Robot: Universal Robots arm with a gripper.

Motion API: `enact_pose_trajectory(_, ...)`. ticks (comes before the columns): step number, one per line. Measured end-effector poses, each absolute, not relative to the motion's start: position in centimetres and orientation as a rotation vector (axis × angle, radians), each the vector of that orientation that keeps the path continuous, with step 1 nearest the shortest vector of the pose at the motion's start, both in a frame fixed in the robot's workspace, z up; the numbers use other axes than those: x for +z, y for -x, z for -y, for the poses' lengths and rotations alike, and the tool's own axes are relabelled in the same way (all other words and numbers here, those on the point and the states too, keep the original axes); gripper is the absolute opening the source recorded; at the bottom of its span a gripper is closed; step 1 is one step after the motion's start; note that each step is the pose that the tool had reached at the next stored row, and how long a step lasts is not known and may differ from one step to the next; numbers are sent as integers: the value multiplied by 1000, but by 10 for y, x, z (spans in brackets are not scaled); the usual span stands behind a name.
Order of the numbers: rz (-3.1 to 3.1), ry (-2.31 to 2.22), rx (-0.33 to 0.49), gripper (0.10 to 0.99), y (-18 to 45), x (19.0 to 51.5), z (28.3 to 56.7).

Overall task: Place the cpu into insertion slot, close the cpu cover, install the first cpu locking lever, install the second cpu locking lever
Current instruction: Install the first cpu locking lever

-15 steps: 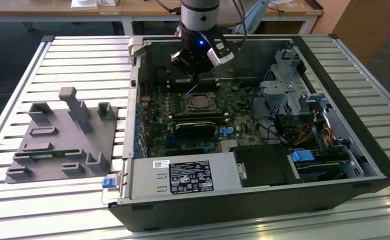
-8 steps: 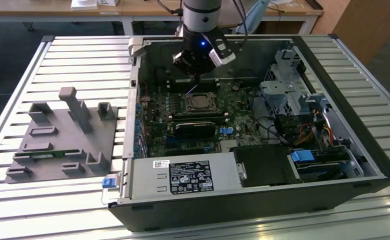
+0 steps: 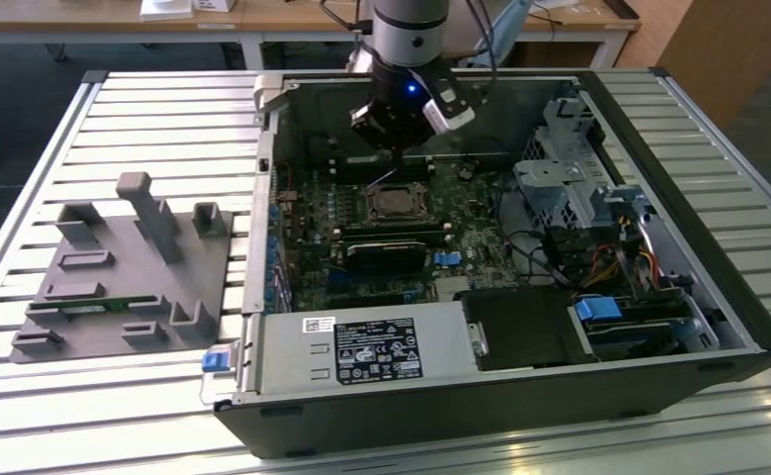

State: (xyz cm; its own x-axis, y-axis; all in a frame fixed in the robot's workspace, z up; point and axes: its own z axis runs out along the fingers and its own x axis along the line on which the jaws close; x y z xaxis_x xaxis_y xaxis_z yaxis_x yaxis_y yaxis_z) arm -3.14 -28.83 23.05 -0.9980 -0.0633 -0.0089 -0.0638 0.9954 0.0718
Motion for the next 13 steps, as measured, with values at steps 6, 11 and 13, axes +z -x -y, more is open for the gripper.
enact_pose_trajectory(6,-3139,99,114,106,26,224,287)
enact_pose_trajectory(11,-3150,99,115,106,16,214,286)
enact_pose_trajectory(13,-3152,99,115,106,15,212,286)
